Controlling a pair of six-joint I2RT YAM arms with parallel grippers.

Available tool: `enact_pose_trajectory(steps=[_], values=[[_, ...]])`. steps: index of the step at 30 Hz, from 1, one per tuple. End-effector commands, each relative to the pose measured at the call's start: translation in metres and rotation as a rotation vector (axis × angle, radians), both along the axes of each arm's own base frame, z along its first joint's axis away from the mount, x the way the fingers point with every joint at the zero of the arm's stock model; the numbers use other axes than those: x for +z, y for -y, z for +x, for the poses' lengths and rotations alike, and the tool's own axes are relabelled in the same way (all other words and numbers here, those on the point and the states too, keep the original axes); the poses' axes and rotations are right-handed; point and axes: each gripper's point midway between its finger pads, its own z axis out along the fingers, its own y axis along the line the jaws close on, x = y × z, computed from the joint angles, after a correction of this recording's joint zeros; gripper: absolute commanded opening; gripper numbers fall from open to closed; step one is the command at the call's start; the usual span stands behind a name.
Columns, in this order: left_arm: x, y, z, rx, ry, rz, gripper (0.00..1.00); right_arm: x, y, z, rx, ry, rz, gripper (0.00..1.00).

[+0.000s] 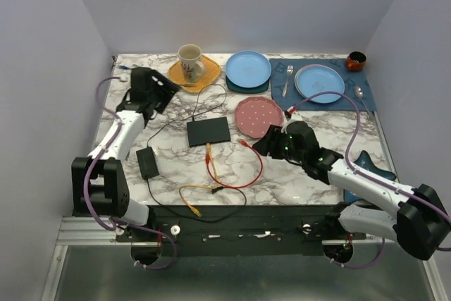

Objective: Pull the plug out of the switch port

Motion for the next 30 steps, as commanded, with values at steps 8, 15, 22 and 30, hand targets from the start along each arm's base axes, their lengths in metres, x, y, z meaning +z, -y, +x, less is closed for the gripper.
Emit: enact_pose_trajectory(steps=[8, 15, 22, 30], values=[[-0.131, 0.098, -0.046, -0.387, -0.297, 0.054, 0.6, -0.011, -0.061, 0.014, 0.17, -0.068, 0.089, 0.37], [-0.144, 0.065, -0.042, -0.276, -0.346, 0.162, 0.61, -0.019, -0.089, 0.024, 0.219, -0.119, 0.124, 0.3], [-0.139, 0.063, -0.041, -0.275, -0.336, 0.154, 0.62, -0.027, -0.097, 0.03, 0.236, -0.137, 0.114, 0.3], [-0.152, 0.051, -0.039, -0.254, -0.389, 0.147, 0.63, -0.047, -0.107, 0.034, 0.27, -0.184, 0.094, 0.3]])
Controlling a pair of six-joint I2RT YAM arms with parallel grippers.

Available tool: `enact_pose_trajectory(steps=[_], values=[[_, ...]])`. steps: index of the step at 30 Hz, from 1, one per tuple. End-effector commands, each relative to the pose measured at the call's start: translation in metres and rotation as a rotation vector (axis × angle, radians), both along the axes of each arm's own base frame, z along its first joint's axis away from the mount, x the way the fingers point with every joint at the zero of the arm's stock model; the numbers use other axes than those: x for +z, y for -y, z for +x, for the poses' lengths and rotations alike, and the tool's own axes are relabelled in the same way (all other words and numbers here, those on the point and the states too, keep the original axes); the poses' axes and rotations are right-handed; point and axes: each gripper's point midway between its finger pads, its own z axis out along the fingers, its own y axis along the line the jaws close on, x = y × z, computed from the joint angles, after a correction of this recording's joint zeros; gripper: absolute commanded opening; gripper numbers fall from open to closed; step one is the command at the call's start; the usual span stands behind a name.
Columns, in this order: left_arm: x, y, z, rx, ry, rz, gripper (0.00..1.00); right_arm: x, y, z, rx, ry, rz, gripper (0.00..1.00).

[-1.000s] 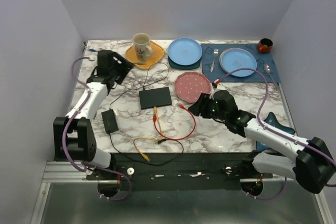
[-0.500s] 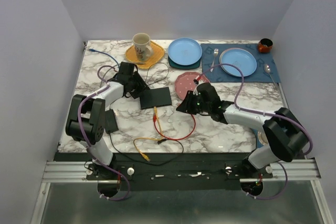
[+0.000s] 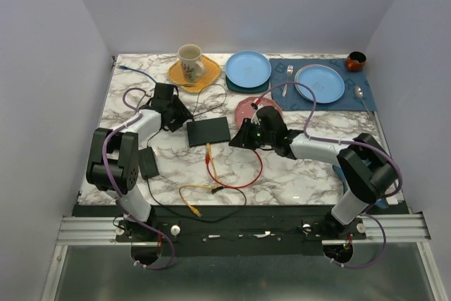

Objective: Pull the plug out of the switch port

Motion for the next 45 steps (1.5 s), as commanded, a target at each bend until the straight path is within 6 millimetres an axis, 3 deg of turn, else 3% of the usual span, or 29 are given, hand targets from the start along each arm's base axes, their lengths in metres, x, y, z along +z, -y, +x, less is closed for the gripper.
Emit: enact_pose_trajectory(steps=[1, 4, 10, 17, 19, 25, 29, 33, 37, 40, 45], values=[[-0.025, -0.003, -0.011, -0.023, -0.112, 0.003, 0.63, -0.007, -0.013, 0.002, 0.046, -0.016, 0.005, 0.3], [-0.049, 0.011, -0.026, -0.038, -0.166, -0.054, 0.62, -0.017, -0.016, -0.001, 0.061, -0.051, 0.0, 0.3], [-0.06, 0.027, -0.047, -0.071, -0.189, -0.079, 0.62, -0.021, -0.012, -0.008, 0.056, -0.057, -0.006, 0.31], [-0.052, 0.035, -0.064, -0.098, -0.166, -0.089, 0.61, -0.024, -0.002, -0.021, 0.051, -0.06, -0.016, 0.31], [-0.053, 0.033, -0.068, -0.09, -0.167, -0.079, 0.61, -0.026, 0.0, -0.022, 0.043, -0.06, -0.022, 0.36], [-0.017, 0.016, -0.051, -0.049, -0.057, 0.011, 0.62, -0.019, -0.008, -0.023, 0.067, -0.068, 0.012, 0.55], [0.008, 0.016, -0.043, -0.054, 0.017, 0.012, 0.62, -0.017, -0.02, -0.022, 0.089, -0.085, 0.05, 0.57], [0.019, 0.024, -0.043, -0.079, 0.059, -0.017, 0.62, -0.02, -0.031, -0.019, 0.104, -0.105, 0.057, 0.58], [0.019, 0.055, -0.05, -0.186, 0.062, -0.102, 0.62, -0.025, -0.045, -0.018, 0.128, -0.133, 0.073, 0.58], [0.007, 0.072, -0.059, -0.24, 0.027, -0.106, 0.61, -0.033, -0.049, -0.016, 0.117, -0.16, 0.084, 0.57], [-0.015, 0.077, -0.068, -0.254, -0.026, -0.11, 0.6, -0.045, -0.05, -0.015, 0.094, -0.194, 0.08, 0.57]])
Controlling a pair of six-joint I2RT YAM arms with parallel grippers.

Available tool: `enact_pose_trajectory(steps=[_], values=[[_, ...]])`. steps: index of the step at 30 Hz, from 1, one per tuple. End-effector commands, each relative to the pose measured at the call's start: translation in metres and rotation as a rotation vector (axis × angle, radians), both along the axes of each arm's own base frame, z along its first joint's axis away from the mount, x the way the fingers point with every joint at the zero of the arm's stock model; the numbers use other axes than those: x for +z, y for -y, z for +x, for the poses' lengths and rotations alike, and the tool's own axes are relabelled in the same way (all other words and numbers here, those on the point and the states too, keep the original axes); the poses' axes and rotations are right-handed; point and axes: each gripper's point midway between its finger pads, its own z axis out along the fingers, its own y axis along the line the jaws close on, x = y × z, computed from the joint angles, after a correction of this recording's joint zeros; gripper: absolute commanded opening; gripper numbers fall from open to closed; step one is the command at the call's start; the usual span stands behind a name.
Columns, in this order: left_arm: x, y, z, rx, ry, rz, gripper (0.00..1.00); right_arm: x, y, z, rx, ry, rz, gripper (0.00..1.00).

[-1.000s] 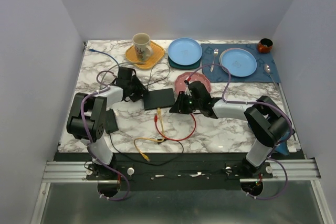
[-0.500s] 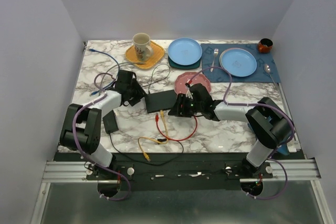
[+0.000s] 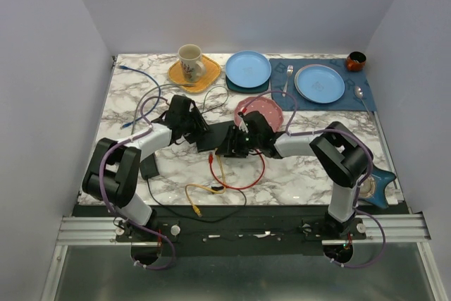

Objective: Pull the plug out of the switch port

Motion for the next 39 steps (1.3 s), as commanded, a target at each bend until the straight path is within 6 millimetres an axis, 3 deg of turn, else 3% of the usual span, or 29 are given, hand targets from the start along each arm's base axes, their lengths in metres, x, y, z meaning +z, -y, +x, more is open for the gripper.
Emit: enact_pose_trajectory(steps=[1, 13, 23, 39], values=[[-0.02, 0.008, -0.012, -0.045, -0.053, -0.017, 0.6, -0.002, -0.01, 0.001, -0.003, -0.028, 0.032, 0.57], [-0.043, -0.001, -0.019, -0.036, -0.125, 0.043, 0.59, -0.014, -0.018, 0.008, -0.102, -0.099, 0.12, 0.55], [-0.048, -0.002, -0.021, -0.033, -0.138, 0.049, 0.59, -0.027, -0.01, 0.017, -0.203, -0.133, 0.103, 0.4], [-0.05, -0.003, -0.025, -0.027, -0.148, 0.044, 0.59, -0.029, 0.004, 0.027, -0.387, -0.25, 0.209, 0.39]])
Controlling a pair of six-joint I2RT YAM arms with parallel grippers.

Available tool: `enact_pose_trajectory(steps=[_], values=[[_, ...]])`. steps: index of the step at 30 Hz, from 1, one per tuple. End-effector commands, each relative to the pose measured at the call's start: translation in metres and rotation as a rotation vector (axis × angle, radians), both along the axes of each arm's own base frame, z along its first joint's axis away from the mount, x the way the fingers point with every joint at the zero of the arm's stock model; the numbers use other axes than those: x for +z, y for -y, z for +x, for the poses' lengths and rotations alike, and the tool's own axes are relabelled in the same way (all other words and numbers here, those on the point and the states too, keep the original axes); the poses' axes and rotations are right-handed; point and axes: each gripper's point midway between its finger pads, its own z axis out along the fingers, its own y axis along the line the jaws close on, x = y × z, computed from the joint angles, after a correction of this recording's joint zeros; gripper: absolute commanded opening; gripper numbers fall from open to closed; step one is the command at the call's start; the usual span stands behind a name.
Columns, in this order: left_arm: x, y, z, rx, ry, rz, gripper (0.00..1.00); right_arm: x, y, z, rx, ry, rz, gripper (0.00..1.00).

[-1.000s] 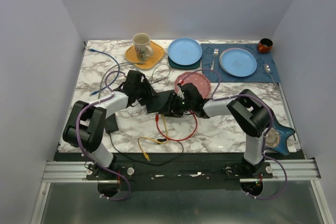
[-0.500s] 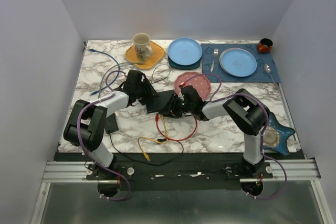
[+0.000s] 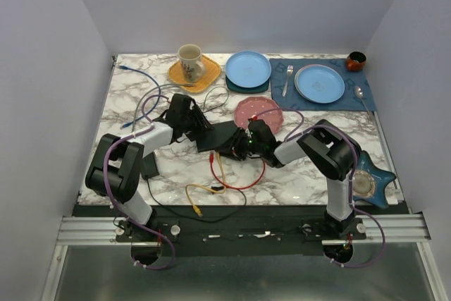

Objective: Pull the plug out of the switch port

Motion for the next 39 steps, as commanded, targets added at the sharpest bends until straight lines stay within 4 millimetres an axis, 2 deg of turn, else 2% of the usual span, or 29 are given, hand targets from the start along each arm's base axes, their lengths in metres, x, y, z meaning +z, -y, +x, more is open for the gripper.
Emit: enact_pose_trajectory(steps=[1, 14, 22, 25, 29, 34, 35, 38, 39], values=[[-0.045, -0.014, -0.036, -0.008, -0.167, 0.077, 0.59, -0.015, 0.011, 0.012, -0.108, -0.052, -0.019, 0.39], [-0.046, -0.014, -0.037, -0.006, -0.17, 0.073, 0.59, -0.029, 0.007, 0.014, -0.1, -0.099, -0.052, 0.37], [-0.045, -0.015, -0.038, -0.003, -0.164, 0.075, 0.58, -0.015, 0.0, 0.024, -0.112, -0.086, -0.037, 0.37], [-0.045, -0.015, -0.039, -0.005, -0.166, 0.071, 0.58, -0.018, 0.0, 0.024, -0.114, -0.092, -0.041, 0.33], [-0.046, -0.015, -0.04, -0.006, -0.168, 0.073, 0.58, -0.024, 0.003, 0.022, -0.117, -0.096, -0.047, 0.22], [-0.046, -0.014, -0.041, -0.006, -0.168, 0.066, 0.58, -0.032, 0.007, 0.016, -0.115, -0.103, -0.051, 0.15], [-0.046, -0.014, -0.042, -0.005, -0.169, 0.065, 0.58, -0.031, 0.007, 0.014, -0.111, -0.101, -0.05, 0.1], [-0.037, -0.011, -0.044, -0.008, -0.153, 0.04, 0.58, -0.035, 0.011, 0.011, -0.098, -0.089, -0.063, 0.01], [-0.034, -0.008, -0.045, -0.011, -0.153, 0.02, 0.58, -0.037, 0.013, 0.008, -0.089, -0.082, -0.073, 0.01]])
